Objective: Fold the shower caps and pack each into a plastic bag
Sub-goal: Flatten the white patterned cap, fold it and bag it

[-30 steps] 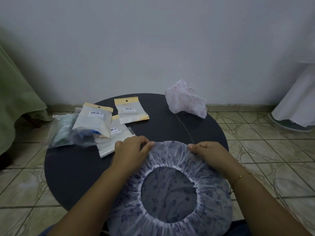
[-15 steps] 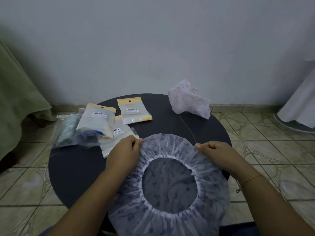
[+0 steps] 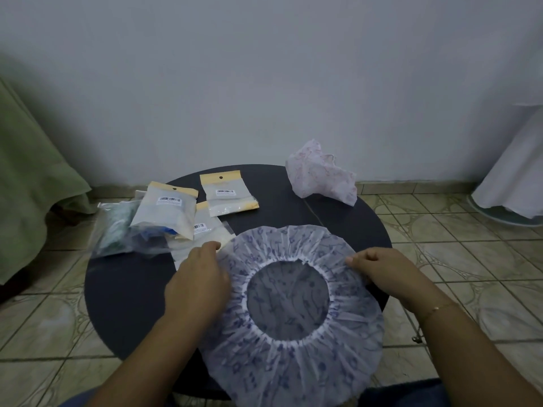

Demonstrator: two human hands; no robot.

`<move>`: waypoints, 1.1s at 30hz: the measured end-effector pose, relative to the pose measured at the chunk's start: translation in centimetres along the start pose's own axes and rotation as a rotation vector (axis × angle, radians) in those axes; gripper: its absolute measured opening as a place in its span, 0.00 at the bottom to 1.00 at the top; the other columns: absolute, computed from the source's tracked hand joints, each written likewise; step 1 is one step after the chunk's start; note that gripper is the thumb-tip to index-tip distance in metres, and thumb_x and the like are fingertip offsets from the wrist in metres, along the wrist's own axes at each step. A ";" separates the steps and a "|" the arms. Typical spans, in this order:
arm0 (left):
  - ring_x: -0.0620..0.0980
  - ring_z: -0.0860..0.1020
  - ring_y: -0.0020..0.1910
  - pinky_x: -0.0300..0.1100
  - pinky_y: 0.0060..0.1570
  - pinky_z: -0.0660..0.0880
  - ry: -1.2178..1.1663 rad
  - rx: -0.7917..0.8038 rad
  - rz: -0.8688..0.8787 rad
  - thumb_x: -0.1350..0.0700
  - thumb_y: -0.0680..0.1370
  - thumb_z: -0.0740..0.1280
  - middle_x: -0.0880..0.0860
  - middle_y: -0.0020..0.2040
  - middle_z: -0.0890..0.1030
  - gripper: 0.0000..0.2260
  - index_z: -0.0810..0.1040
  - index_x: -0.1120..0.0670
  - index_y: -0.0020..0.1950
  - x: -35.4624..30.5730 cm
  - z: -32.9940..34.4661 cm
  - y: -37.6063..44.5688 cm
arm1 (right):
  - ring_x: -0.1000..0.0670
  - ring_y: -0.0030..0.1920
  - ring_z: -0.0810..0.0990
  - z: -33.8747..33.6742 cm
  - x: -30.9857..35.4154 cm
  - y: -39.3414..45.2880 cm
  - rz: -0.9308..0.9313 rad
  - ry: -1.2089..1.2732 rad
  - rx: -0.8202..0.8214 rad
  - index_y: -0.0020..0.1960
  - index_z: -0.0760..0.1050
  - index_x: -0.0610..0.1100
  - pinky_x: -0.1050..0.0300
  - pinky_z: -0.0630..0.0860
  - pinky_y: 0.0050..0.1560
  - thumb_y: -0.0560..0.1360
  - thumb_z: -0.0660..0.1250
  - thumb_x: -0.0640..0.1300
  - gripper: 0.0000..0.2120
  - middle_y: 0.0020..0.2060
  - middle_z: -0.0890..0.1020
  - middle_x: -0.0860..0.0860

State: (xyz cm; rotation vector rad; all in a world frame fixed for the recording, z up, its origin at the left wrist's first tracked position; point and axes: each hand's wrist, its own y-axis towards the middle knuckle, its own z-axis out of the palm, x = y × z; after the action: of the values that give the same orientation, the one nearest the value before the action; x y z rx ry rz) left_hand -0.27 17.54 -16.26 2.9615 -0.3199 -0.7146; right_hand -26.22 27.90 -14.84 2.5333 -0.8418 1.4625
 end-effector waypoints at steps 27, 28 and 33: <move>0.47 0.75 0.60 0.48 0.62 0.59 0.270 0.050 0.273 0.45 0.80 0.54 0.46 0.59 0.80 0.16 0.71 0.42 0.67 -2.9 0.7 4.4 | 0.58 0.35 0.80 2.5 1.6 3.1 -0.128 0.035 0.088 0.41 0.83 0.41 0.71 0.73 0.34 0.73 0.70 0.50 0.12 0.37 0.84 0.53; 0.46 0.74 0.61 0.47 0.61 0.59 0.233 0.080 0.275 0.49 0.80 0.55 0.45 0.61 0.79 0.17 0.70 0.42 0.68 -2.8 0.9 4.5 | 0.60 0.37 0.81 2.5 1.7 3.1 -0.146 0.044 0.099 0.42 0.84 0.44 0.72 0.73 0.34 0.73 0.70 0.48 0.09 0.39 0.84 0.54; 0.45 0.76 0.54 0.45 0.62 0.58 0.115 0.102 0.261 0.52 0.79 0.55 0.45 0.55 0.81 0.16 0.74 0.43 0.64 -2.9 0.9 4.5 | 0.61 0.36 0.81 2.6 1.9 3.3 -0.186 0.092 0.104 0.42 0.83 0.45 0.72 0.74 0.35 0.73 0.70 0.47 0.06 0.38 0.85 0.54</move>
State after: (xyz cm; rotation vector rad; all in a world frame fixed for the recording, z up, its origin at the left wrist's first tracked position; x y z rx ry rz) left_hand -4.03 13.74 -15.19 2.9571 -0.7371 -0.5092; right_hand -25.15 23.46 -15.24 2.5143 -0.5134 1.5853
